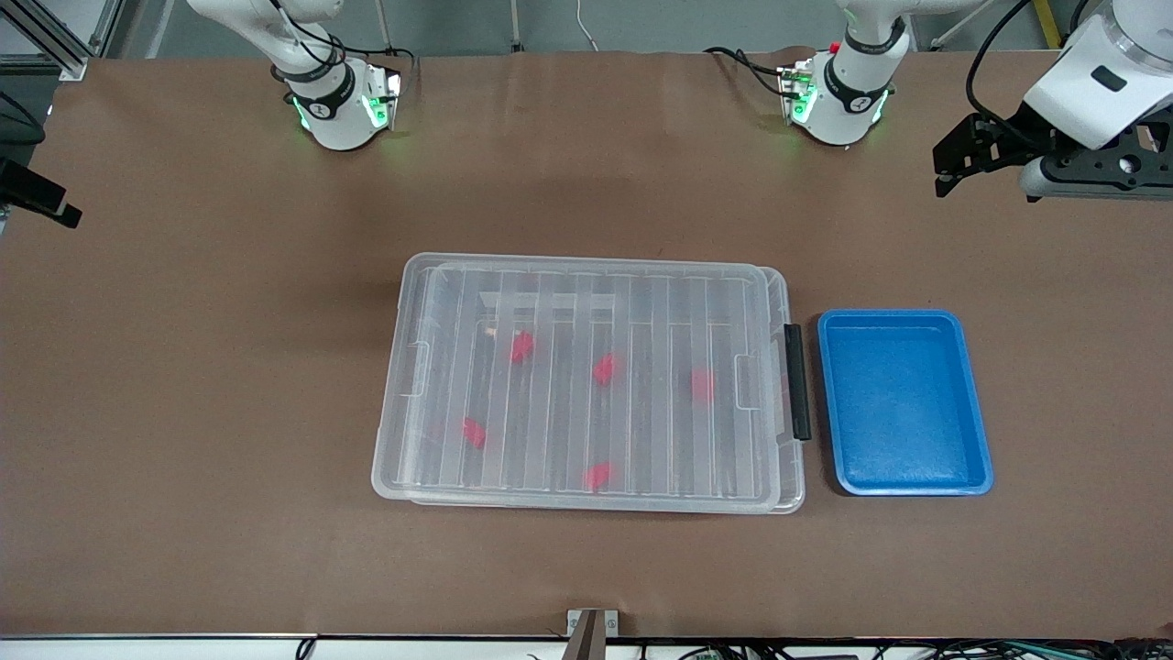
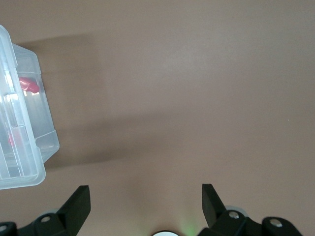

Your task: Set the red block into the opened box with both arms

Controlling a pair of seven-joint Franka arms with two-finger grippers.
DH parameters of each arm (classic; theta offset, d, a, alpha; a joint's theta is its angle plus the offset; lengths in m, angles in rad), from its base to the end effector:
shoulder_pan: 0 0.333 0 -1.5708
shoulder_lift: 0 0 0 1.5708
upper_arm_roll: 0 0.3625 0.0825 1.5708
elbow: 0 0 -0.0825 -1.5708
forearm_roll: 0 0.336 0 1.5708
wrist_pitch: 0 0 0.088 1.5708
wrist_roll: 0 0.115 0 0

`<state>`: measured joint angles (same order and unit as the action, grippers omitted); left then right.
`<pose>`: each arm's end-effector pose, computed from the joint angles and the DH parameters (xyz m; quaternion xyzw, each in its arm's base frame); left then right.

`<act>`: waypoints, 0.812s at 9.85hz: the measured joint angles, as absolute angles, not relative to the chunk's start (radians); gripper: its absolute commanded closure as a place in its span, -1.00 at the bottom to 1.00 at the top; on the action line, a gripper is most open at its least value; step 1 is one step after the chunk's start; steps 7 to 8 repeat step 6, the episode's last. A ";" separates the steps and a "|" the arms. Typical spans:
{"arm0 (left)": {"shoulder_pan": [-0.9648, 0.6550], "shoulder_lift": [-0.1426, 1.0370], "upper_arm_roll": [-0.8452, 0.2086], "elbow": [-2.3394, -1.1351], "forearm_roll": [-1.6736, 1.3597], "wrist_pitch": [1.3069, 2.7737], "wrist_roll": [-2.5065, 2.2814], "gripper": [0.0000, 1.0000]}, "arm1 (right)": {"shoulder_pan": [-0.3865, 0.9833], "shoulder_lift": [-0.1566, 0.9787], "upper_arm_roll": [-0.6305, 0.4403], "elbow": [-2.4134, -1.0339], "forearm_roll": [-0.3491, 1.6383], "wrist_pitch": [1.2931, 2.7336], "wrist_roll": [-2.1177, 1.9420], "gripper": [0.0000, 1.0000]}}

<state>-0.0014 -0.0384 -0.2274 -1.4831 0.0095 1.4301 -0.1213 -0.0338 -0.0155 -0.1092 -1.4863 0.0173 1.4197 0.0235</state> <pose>0.4653 -0.1103 0.7058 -0.9985 0.0530 0.0061 0.0103 0.4803 -0.0675 0.6930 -0.9963 0.0820 0.0250 0.0109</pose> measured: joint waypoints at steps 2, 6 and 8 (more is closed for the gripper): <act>-0.001 -0.038 -0.227 -1.482 0.010 1.427 -0.117 -1.00 | -0.035 -0.015 -0.110 -1.485 0.016 1.427 -0.001 -1.00; 0.006 -0.038 -0.220 -1.482 0.010 1.423 -0.055 -1.00 | -0.038 -0.015 -0.114 -1.478 0.015 1.444 0.000 -1.00; 0.006 -0.038 -0.220 -1.482 0.010 1.423 -0.055 -1.00 | -0.038 -0.015 -0.114 -1.478 0.015 1.444 0.000 -1.00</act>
